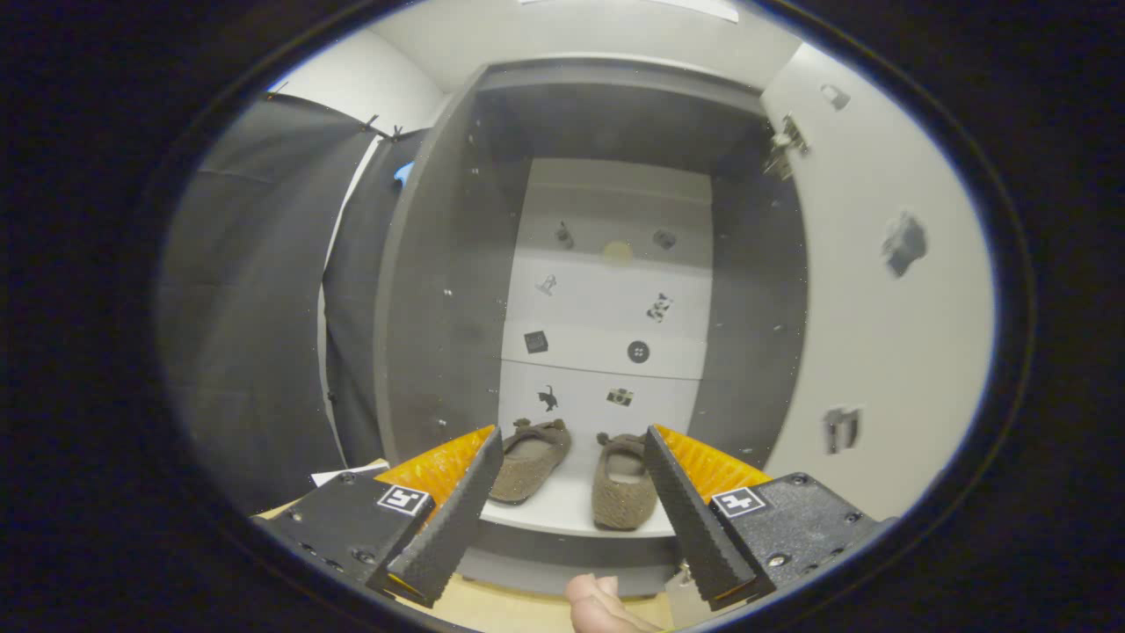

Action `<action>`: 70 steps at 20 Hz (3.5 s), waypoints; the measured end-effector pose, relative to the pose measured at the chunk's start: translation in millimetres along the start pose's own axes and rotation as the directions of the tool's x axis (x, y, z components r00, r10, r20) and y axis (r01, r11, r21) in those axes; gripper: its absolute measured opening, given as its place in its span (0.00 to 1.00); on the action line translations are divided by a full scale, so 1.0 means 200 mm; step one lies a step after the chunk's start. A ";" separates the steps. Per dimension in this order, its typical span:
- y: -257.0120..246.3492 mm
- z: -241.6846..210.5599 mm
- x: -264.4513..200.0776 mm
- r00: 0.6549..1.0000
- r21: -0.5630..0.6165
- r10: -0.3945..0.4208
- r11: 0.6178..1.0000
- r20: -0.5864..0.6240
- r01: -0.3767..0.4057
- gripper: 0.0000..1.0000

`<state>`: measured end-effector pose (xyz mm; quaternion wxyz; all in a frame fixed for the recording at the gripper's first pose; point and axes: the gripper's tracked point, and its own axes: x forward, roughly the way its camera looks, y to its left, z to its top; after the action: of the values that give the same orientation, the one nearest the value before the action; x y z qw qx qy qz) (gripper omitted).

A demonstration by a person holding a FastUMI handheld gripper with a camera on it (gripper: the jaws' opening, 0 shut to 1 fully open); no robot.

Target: Open the shoe cabinet door, grab the shoes and put them into the shoe cabinet, then close the shoe cabinet door.

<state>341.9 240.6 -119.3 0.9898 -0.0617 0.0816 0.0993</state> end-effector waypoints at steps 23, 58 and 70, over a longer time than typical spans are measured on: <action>-1.17 -0.01 -2.06 0.963 0.086 -0.236 0.970 0.129 0.227 1.00; -1.42 -0.37 -1.16 0.995 0.040 -0.076 0.996 -0.065 0.078 0.93; -0.95 -0.34 -1.14 0.998 0.054 -0.043 0.997 -0.043 0.046 0.93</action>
<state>151.5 3.1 -127.0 0.9912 -0.0382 0.1035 0.0737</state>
